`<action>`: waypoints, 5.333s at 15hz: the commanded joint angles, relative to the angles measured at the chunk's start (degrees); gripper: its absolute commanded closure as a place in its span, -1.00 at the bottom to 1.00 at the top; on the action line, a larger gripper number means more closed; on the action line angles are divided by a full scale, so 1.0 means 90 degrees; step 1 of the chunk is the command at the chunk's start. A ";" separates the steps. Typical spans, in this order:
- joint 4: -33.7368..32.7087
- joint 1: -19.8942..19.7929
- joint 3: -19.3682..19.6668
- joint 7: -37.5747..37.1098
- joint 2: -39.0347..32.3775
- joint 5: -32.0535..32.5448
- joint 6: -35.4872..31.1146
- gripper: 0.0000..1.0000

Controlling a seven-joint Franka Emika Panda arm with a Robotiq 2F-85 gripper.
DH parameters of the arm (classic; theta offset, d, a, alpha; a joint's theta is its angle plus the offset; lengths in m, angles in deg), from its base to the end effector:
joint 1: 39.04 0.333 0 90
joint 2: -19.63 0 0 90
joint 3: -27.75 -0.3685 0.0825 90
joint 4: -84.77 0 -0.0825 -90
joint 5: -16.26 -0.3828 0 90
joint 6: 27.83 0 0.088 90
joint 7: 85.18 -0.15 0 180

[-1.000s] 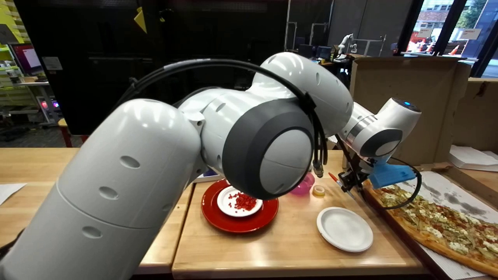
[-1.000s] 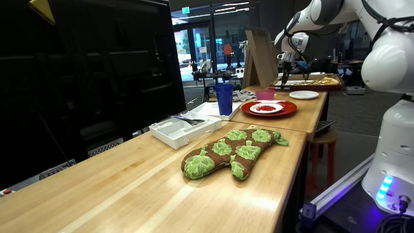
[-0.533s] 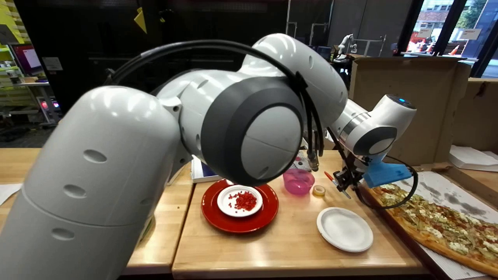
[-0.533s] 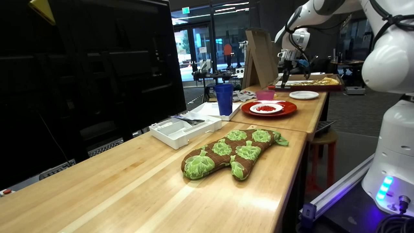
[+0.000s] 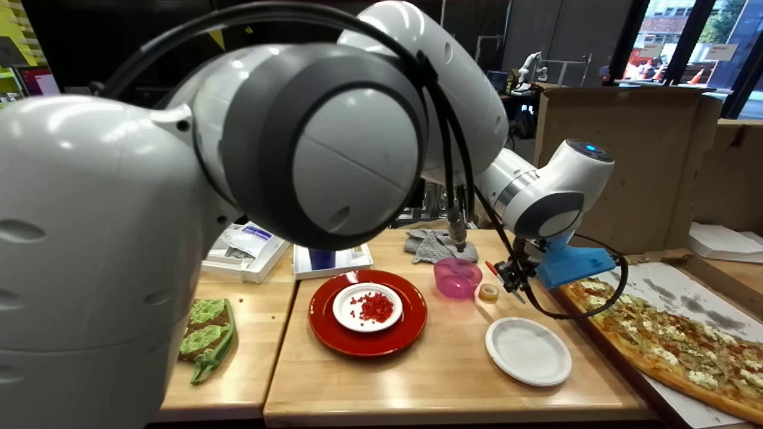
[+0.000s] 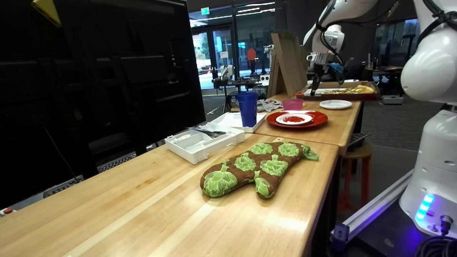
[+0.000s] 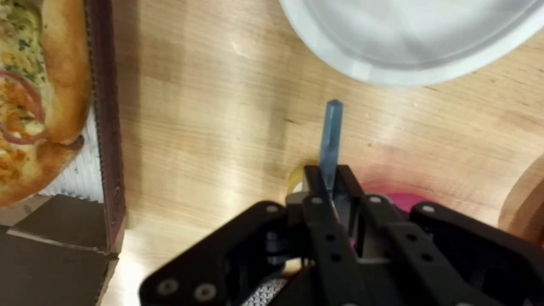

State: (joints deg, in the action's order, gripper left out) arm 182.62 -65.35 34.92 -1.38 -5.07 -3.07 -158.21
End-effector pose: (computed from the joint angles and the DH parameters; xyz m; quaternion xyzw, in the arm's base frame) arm 0.6038 -0.3650 0.3641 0.9327 0.3363 0.1306 0.0032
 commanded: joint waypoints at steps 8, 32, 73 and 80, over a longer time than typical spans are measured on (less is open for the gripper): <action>0.2223 0.0454 0.0089 0.0013 0.1569 0.0274 -0.1088 0.94; 0.5430 0.1765 0.0418 -0.0185 0.4136 0.1593 -0.2551 0.94; 0.4004 0.1958 0.0189 -0.0095 0.2304 0.0237 -0.1689 0.94; 0.3905 0.1890 0.0114 -0.0164 0.2228 0.0297 -0.1575 -0.05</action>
State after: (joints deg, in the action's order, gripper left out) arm 218.68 -47.38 36.88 -2.70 15.26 -0.03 -173.61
